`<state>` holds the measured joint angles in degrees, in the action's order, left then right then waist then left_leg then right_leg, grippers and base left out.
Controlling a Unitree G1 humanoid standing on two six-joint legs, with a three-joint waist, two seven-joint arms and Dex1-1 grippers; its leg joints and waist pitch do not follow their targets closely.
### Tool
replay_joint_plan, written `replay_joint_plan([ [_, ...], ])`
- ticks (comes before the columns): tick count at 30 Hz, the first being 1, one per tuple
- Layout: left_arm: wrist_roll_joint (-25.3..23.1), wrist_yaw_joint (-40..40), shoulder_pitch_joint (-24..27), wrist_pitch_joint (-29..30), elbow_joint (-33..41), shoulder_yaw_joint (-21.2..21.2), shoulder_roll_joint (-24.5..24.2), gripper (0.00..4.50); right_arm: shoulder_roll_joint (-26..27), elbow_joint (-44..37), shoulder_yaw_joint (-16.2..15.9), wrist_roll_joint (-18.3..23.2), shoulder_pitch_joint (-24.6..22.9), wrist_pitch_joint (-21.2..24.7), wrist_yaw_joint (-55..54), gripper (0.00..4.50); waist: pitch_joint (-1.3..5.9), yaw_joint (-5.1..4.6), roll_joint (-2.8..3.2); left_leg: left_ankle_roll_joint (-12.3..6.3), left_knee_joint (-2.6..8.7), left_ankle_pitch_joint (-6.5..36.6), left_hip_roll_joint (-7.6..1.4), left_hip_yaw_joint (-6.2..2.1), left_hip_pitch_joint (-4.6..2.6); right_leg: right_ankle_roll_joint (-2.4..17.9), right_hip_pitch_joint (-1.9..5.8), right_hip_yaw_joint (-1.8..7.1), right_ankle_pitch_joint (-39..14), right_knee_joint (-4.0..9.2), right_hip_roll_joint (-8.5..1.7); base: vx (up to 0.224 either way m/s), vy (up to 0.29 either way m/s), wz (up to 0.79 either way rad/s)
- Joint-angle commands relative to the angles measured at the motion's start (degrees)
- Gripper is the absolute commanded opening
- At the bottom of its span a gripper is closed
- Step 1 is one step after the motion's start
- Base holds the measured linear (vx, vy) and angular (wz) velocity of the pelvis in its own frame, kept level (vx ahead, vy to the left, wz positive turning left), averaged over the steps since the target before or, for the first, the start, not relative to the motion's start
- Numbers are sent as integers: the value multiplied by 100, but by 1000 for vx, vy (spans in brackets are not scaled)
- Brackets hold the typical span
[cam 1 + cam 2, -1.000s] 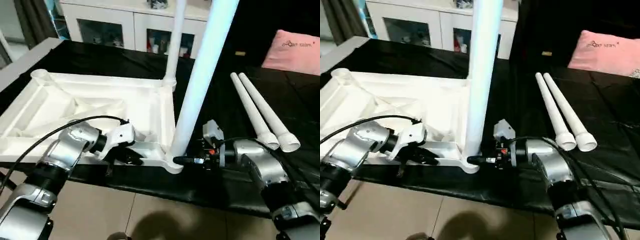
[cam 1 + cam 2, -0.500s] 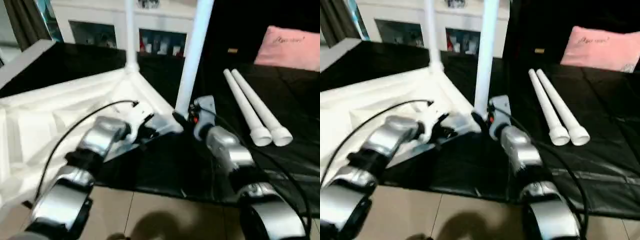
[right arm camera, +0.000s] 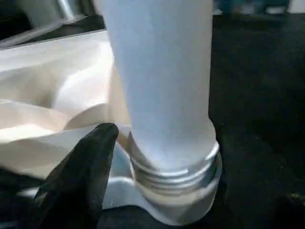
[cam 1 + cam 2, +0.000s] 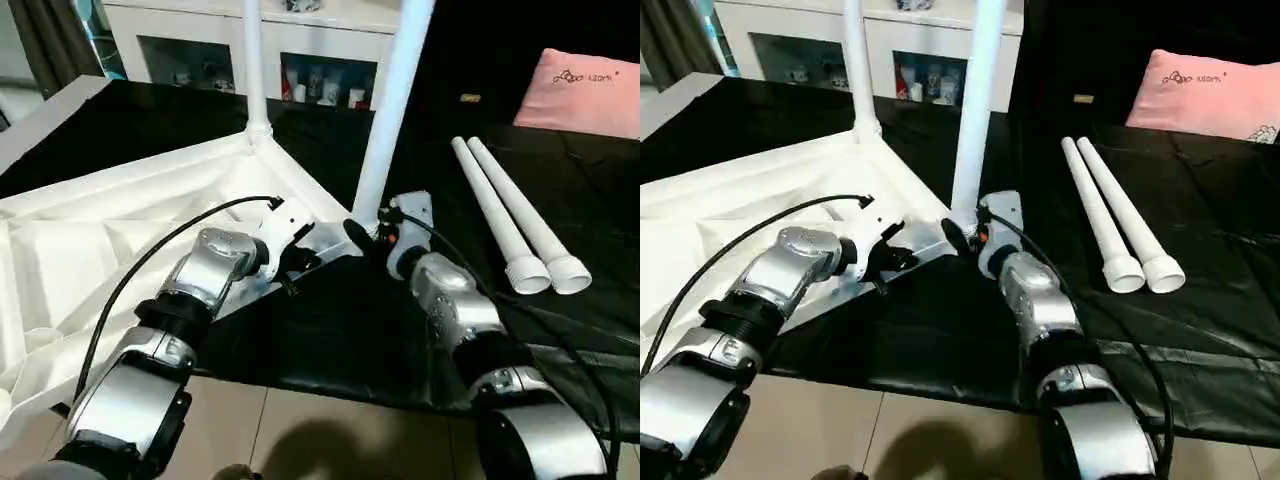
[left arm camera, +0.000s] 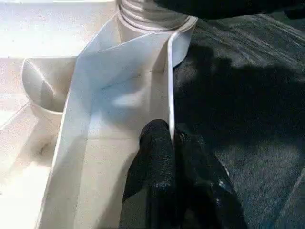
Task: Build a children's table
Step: Rotate leg to tighten
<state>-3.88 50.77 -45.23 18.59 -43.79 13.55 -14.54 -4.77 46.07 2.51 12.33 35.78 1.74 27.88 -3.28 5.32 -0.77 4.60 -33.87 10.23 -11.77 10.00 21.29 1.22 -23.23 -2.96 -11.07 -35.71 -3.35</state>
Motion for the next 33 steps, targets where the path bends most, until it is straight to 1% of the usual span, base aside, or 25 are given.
replay_joint_plan([
  [1, 73, 193, -159, -291, 143, -10, -65, 0, -118, -209, 24, 144, -120, 12, 369, 383, 435, 26, 70, -194, 362, 836, -128, -27, -73, 1405, 383, 255, 120, 354, -438, 0, 0, 0],
  [2, 85, 280, -134, -346, 150, 1, -97, 0, -214, -343, 17, 177, -195, 6, 543, 396, 439, 22, 92, -212, 359, 726, -119, -31, -54, 1462, 385, 244, 218, 333, -435, 0, 0, 0],
  [3, 95, 356, -112, -393, 155, 11, -125, 0, -296, -460, 10, 206, -259, 1, 693, 408, 432, 24, 77, -246, 355, 737, -112, -26, -49, 1463, 394, 241, 220, 349, -429, 0, 0, 0],
  [4, 122, 611, -44, -539, 202, 63, -207, 0, -534, -746, -82, 234, -414, 1, 1120, 418, 437, 31, 102, -258, 344, 725, -116, -28, -55, 1474, 393, 244, 245, 340, -436, 0, 0, 0],
  [5, 159, 1002, 51, -710, 284, 145, -332, 0, -837, -1057, -208, 239, -572, 38, 1667, 424, 441, 47, 86, -336, 331, 641, -116, -25, -50, 1477, 407, 247, 367, 332, -434, 0, 0, 0],
  [6, 167, 1132, 82, -768, 315, 177, -377, 0, -943, -1146, -257, 243, -614, 74, 1860, 431, 438, 73, 78, -408, 326, 604, -113, -30, -40, 1473, 423, 237, 417, 331, -424, 0, 0, 0],
  [7, 170, 1283, 118, -845, 354, 217, -436, 0, -1076, -1248, -322, 257, -660, 142, 2112, 439, 430, 83, 89, -441, 328, 611, -121, -26, -43, 1494, 410, 234, 407, 329, -419, 0, 0, 0],
  [8, 200, 1551, 170, -948, 422, 271, -525, 0, -1266, -1360, -405, 277, -703, 208, 2478, 439, 427, 92, 87, -451, 323, 642, -123, -20, -42, 1501, 407, 230, 353, 336, -421, 0, 0, 0],
  [9, 209, 1634, 185, -980, 443, 288, -553, 0, -1325, -1393, -431, 285, -715, 227, 2592, 446, 412, 105, 102, -427, 331, 719, -138, -8, -54, 1499, 379, 227, 149, 353, -422, 0, 0, 0],
  [10, 219, 1723, 202, -1015, 466, 306, -583, 0, -1388, -1429, -459, 292, -728, 248, 2716, 446, 408, 121, 109, -376, 337, 845, -151, -9, -68, 1491, 366, 222, -89, 370, -431, 0, 0, 0],
  [11, 219, 1723, 202, -1015, 466, 306, -583, 0, -1388, -1429, -459, 292, -728, 248, 2716, 446, 408, 121, 109, -376, 337, 845, -151, -9, -68, 1491, 366, 222, -89, 370, -431, 0, 0, 0],
  [12, 269, 1994, 262, -1077, 585, 360, -675, 0, -1574, -1495, -554, 288, -730, 276, 3050, 446, 409, 142, 118, -307, 343, 953, -165, -13, -86, 1496, 350, 218, -302, 378, -440, 0, 0, 0],
  [14, 320, 2430, 335, -1185, 772, 497, -845, 0, -1898, -1542, -762, 239, -671, 233, 3677, 446, 408, 165, 109, -306, 346, 955, -184, -13, -86, 1531, 351, 215, -315, 376, -444, 0, 0, 0],
  [16, 354, 2745, 365, -1230, 869, 590, -936, 0, -2080, -1620, -987, 164, -641, 181, 4156, 446, 404, 209, 105, -322, 335, 898, -174, -1, -75, 1517, 343, 218, -230, 364, -435, 0, 0, 0],
  [17, 355, 2777, 367, -1235, 877, 601, -945, 0, -2095, -1642, -1020, 161, -645, 183, 4219, 446, 403, 238, 103, -325, 334, 902, -170, 1, -80, 1492, 337, 219, -278, 370, -438, 0, 0, 0],
  [18, 355, 2787, 368, -1238, 880, 604, -947, 0, -2100, -1650, -1030, 160, -647, 185, 4241, 446, 400, 244, 101, -318, 335, 906, -169, -1, -74, 1477, 336, 221, -316, 370, -443, 0, 0, 0],
  [19, 377, 2954, 390, -1267, 936, 646, -986, 0, -2158, -1787, -1176, 146, -694, 224, 4494, 446, 403, 260, 93, -300, 337, 920, -167, -4, -77, 1460, 336, 215, -401, 378, -451, 0, 0, 0],
  [20, 377, 2954, 390, -1267, 936, 646, -986, 0, -2158, -1787, -1176, 146, -694, 224, 4494, 446, 403, 259, 92, -296, 339, 918, -169, -9, -69, 1448, 344, 211, -422, 373, -449, 0, 0, 0],
  [21, 401, 3067, 414, -1269, 1009, 680, -1015, 0, -2164, -1816, -1279, 84, -714, 195, 4583, 446, 403, 262, 91, -297, 343, 891, -173, -16, -60, 1426, 345, 210, -428, 372, -456, 0, 0, 0],
  [22, 424, 3180, 441, -1276, 1081, 699, -1040, 0, -2153, -1825, -1338, 33, -725, 194, 4646, 446, 409, 265, 102, -286, 344, 891, -183, -19, -73, 1436, 332, 208, -429, 369, -457, 0, 0, 0],
  [26, 424, 3338, 488, -1315, 1225, 754, -1102, 0, -2125, -1760, -1448, 45, -727, 201, 4881, 446, 411, 273, 94, -272, 343, 874, -179, -21, -67, 1461, 334, 202, -390, 358, -450, 0, 0, 0],
  [28, 405, 3364, 504, -1355, 1246, 778, -1130, 0, -2135, -1774, -1513, 128, -734, 257, 5032, 409, 414, 277, 98, -289, 338, 880, -176, -18, -69, 1449, 331, 201, -417, 364, -449, 0, 0, 0],
  [31, 361, 3344, 503, -1396, 1215, 792, -1131, 0, -2117, -1782, -1537, 124, -741, 287, 5071, 406, 412, 273, 93, -275, 341, 871, -174, -22, -63, 1428, 337, 198, -442, 363, -447, 0, 0, 0],
  [32, 336, 3332, 502, -1414, 1202, 798, -1129, 0, -2105, -1777, -1540, 120, -742, 307, 5096, 380, 415, 274, 91, -274, 339, 868, -172, -21, -62, 1424, 337, 198, -442, 363, -447, 0, 0, 0],
  [33, 329, 3330, 504, -1417, 1201, 799, -1129, 0, -2101, -1774, -1539, 118, -742, 313, 5105, 369, 417, 273, 88, -273, 337, 843, -173, -21, -63, 1425, 337, 200, -420, 358, -447, 0, 0, 0],
])
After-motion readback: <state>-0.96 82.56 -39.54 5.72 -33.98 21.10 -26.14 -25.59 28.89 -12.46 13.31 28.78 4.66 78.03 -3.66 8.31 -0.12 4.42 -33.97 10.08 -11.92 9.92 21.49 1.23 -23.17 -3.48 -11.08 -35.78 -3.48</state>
